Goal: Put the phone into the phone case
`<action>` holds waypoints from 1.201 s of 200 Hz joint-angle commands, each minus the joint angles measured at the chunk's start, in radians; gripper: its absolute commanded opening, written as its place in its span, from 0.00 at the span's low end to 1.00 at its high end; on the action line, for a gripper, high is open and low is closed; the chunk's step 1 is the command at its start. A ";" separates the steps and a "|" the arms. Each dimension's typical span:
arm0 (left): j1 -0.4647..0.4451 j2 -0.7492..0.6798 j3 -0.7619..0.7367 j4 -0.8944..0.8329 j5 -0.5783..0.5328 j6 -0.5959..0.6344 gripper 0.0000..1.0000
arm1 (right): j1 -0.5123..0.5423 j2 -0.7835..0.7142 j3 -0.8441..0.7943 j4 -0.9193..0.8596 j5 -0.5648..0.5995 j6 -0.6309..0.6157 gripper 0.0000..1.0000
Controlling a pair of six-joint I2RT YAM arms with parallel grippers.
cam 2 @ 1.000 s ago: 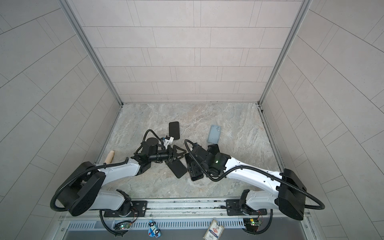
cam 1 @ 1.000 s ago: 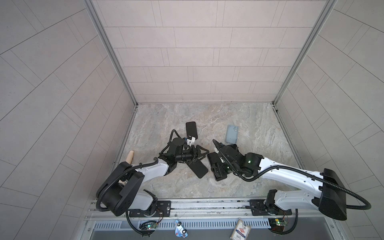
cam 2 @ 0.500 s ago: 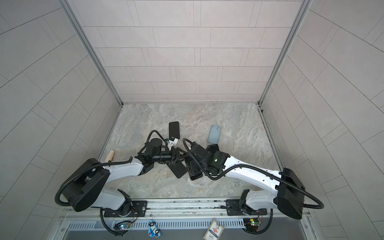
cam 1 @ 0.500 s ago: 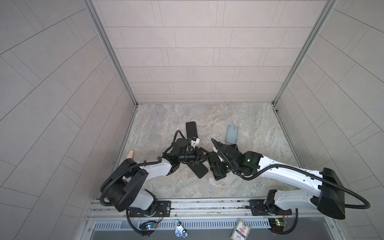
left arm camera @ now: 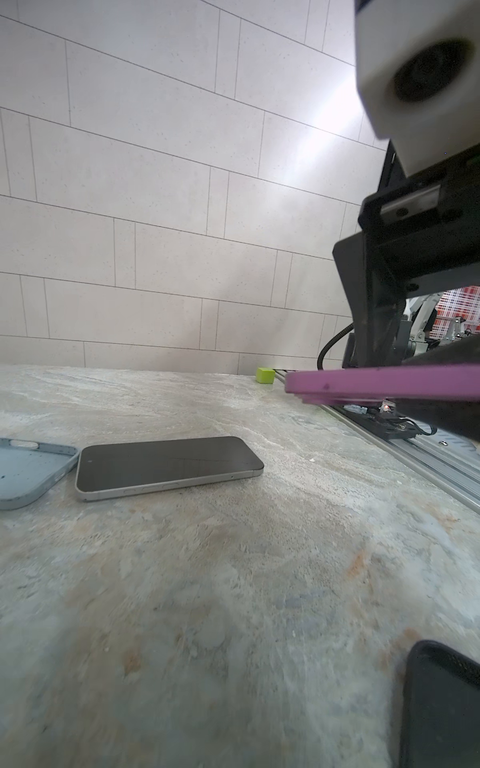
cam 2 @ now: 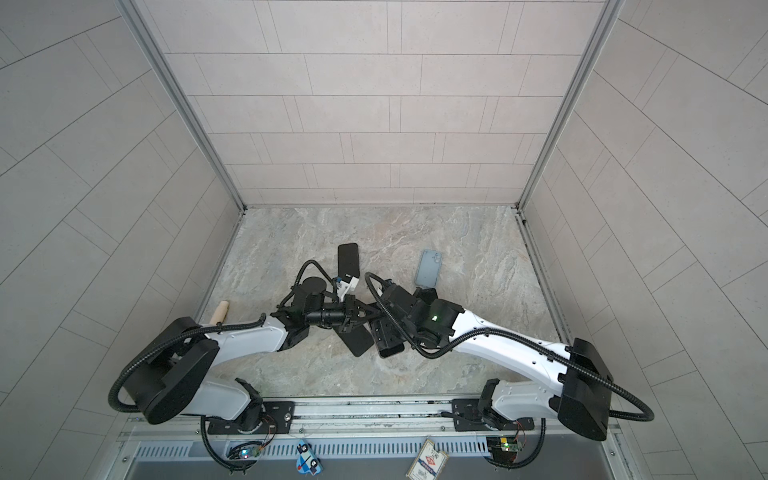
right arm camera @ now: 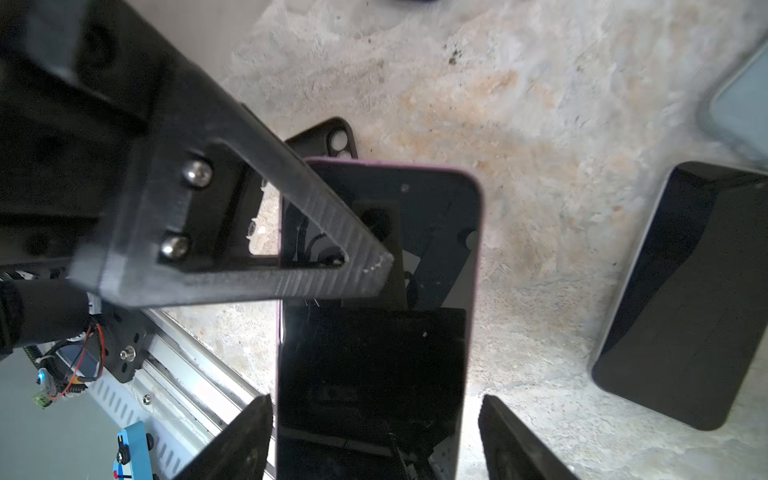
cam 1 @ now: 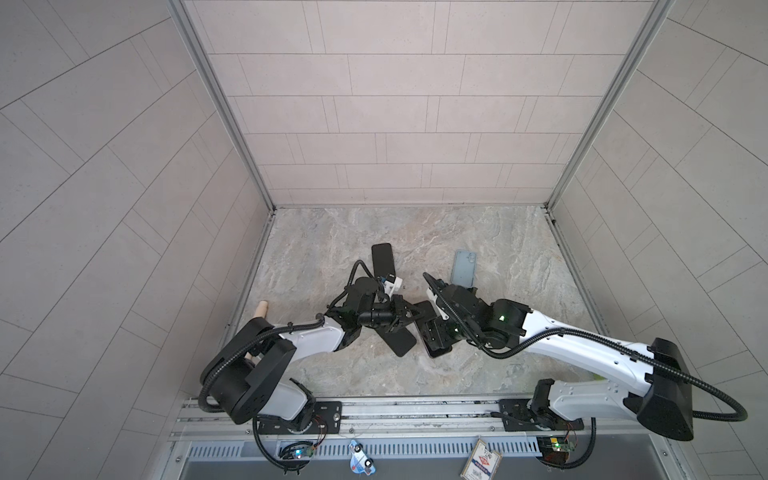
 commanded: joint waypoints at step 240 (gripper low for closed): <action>0.144 -0.256 -0.074 0.323 -0.219 -0.201 0.00 | -0.053 -0.193 -0.537 1.324 -0.078 0.858 0.37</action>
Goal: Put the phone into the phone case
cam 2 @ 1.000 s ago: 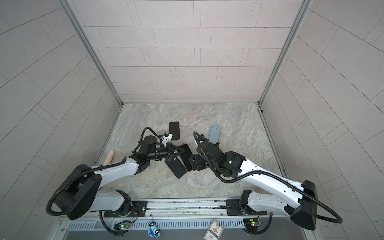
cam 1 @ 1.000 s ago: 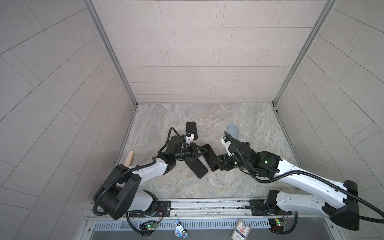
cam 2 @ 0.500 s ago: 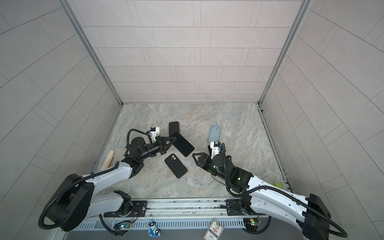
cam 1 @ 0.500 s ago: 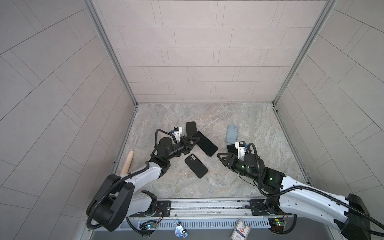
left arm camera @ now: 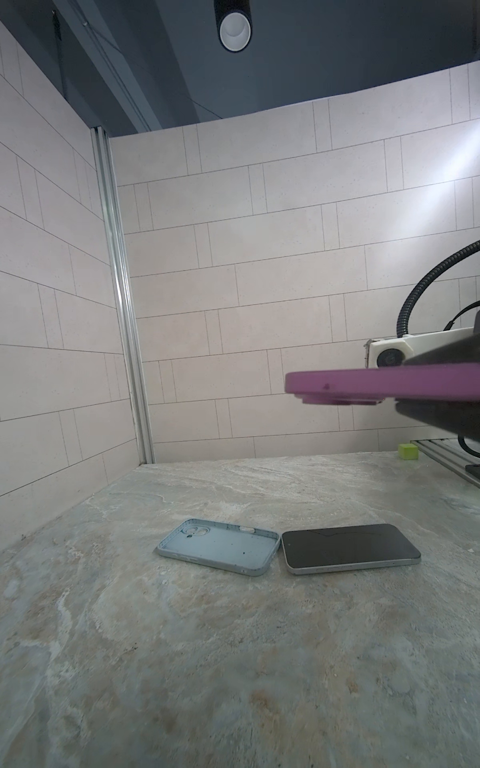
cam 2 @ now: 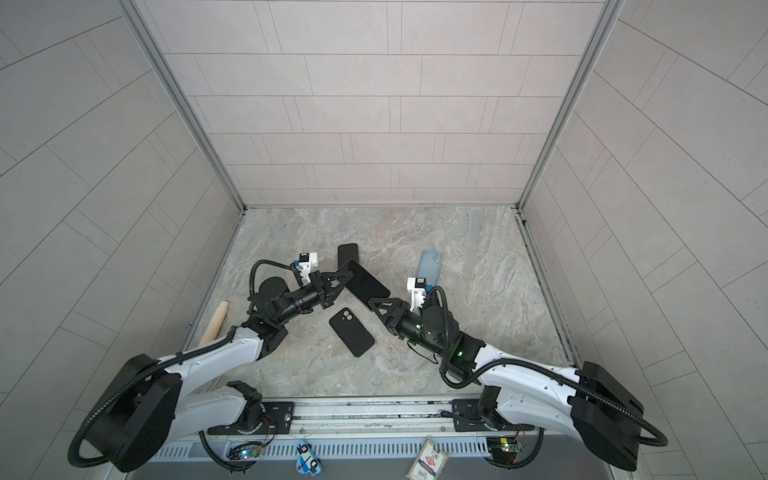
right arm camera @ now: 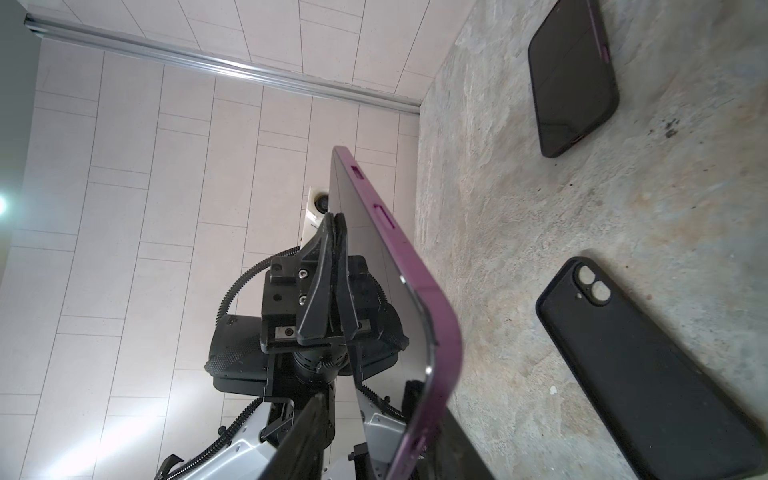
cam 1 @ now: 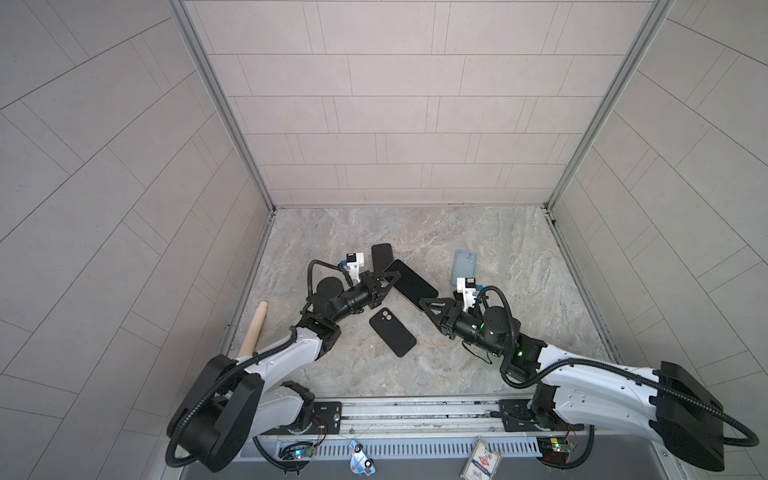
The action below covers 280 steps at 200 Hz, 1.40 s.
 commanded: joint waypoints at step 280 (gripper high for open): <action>0.010 -0.148 0.338 -1.357 -0.267 0.787 0.53 | -0.017 -0.391 0.303 -0.959 0.258 -0.391 0.00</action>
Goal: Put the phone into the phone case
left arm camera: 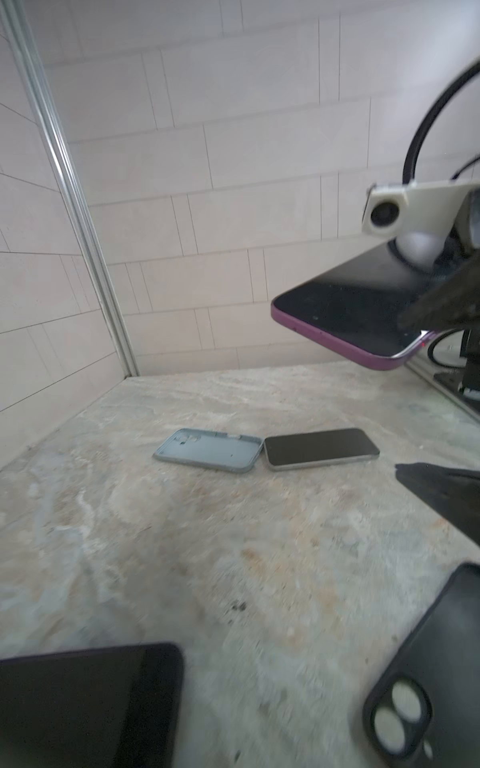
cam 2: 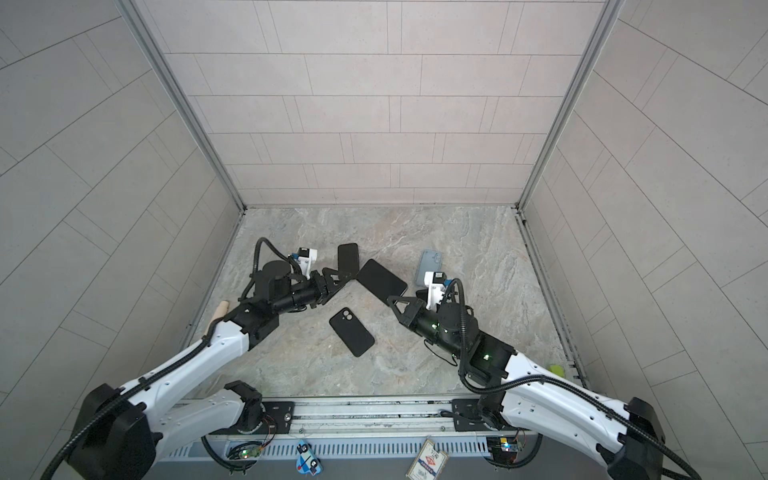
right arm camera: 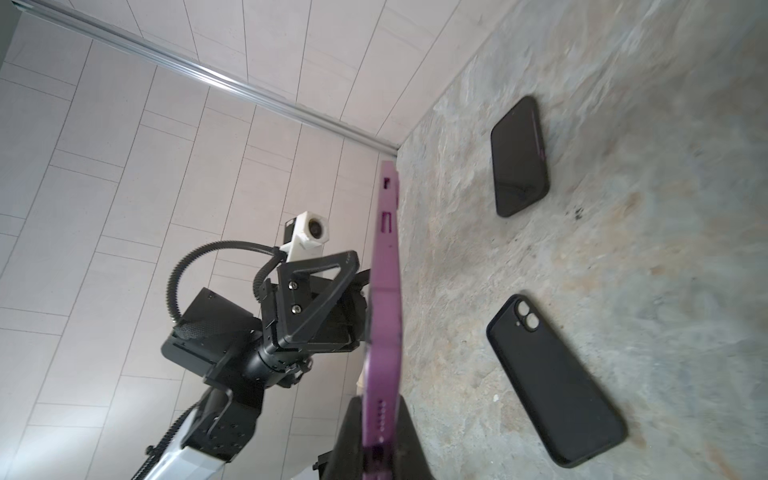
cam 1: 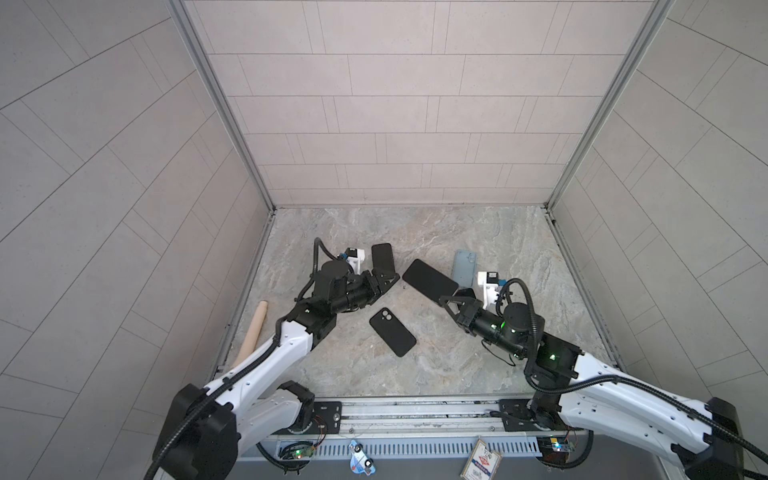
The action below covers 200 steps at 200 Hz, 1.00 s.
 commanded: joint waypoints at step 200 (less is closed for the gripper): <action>-0.035 0.511 0.090 -0.357 -0.283 0.479 0.24 | -0.026 -0.132 0.061 -0.438 0.116 -0.142 0.00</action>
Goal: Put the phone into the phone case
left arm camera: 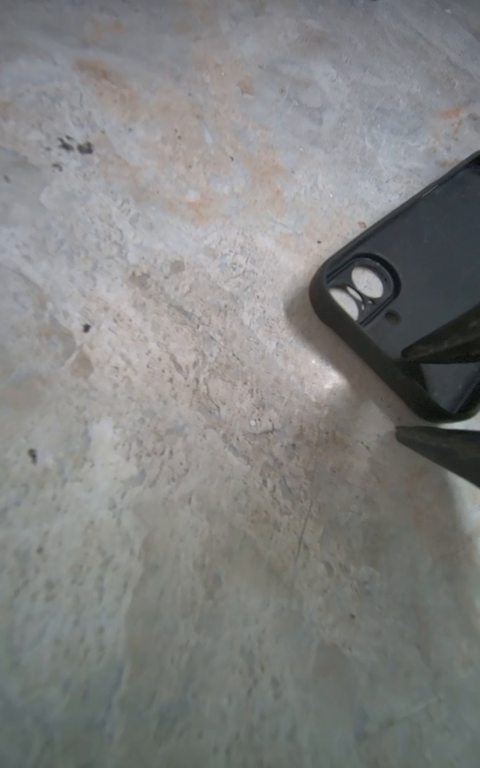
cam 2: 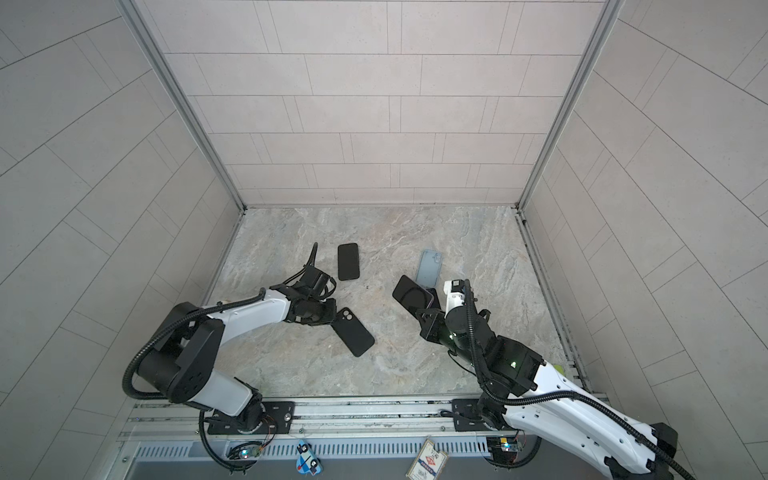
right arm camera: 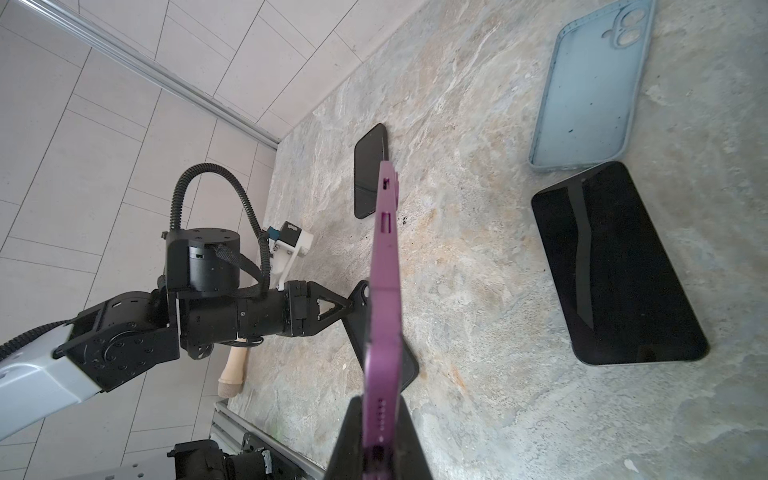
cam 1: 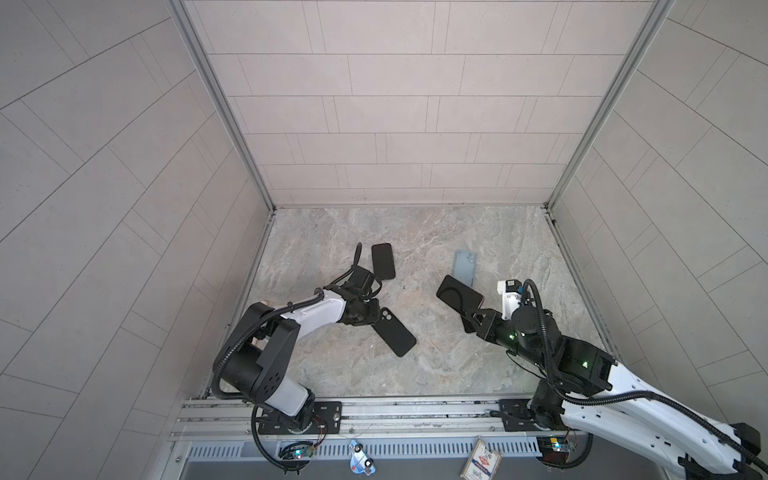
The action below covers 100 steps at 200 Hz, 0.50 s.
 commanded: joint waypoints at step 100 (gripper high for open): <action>-0.020 -0.053 -0.027 0.088 0.093 -0.087 0.11 | -0.027 0.076 -0.034 0.134 -0.087 0.027 0.00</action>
